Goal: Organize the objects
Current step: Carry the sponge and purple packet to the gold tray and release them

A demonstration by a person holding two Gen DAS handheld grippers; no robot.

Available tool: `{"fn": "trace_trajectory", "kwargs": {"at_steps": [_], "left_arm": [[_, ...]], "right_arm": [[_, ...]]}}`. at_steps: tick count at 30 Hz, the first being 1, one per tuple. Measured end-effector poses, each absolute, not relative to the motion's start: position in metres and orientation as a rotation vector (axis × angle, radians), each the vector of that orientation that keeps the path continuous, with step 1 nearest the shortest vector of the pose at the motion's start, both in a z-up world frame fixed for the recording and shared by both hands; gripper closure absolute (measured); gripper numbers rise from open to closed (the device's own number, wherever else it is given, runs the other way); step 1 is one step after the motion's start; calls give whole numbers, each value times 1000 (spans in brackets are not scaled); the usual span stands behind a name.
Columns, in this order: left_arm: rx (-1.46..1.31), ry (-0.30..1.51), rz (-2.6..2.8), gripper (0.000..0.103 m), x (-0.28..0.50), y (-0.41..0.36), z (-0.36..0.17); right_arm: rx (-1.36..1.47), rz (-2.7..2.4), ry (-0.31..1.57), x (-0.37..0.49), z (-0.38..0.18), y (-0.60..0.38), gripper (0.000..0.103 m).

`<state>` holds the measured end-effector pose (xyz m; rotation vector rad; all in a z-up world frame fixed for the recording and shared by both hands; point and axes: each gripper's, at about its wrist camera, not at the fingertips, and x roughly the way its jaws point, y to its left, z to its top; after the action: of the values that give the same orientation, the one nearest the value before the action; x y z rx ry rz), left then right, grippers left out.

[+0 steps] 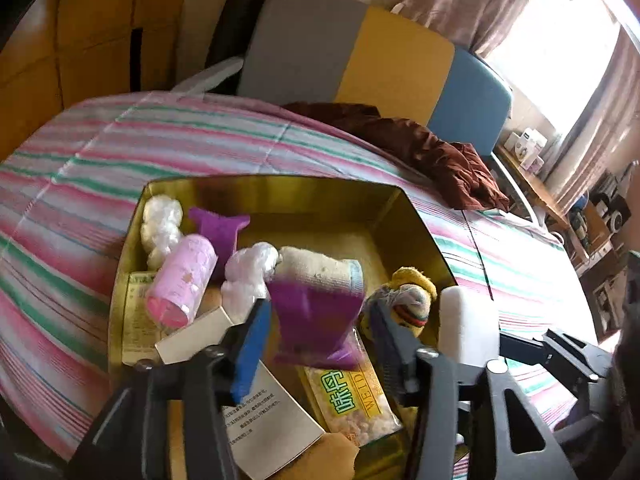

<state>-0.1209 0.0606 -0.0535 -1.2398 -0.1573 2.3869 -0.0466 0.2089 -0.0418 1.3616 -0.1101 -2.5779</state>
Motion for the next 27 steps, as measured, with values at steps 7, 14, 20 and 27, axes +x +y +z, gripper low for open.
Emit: {"fn": "trace_trajectory", "kwargs": {"at_steps": [7,14,20,27], "left_arm": [[-1217,-130,2448,36,-112,48,-53],[-1182,-92,2500,34,-97,40,-47],[-1152,-80,2543,29,-86,32,-39],[-1079,-7,2593,22,-70,33,-30]], "right_arm": [[1400,-2560,-166,-53,-57,210,22],[1359,-2543,-216,-51,-53,212,19],[1333,-2545,-188,-51,-47,207,15],[1304,-2601,-169,-34,-39,205,15]]}}
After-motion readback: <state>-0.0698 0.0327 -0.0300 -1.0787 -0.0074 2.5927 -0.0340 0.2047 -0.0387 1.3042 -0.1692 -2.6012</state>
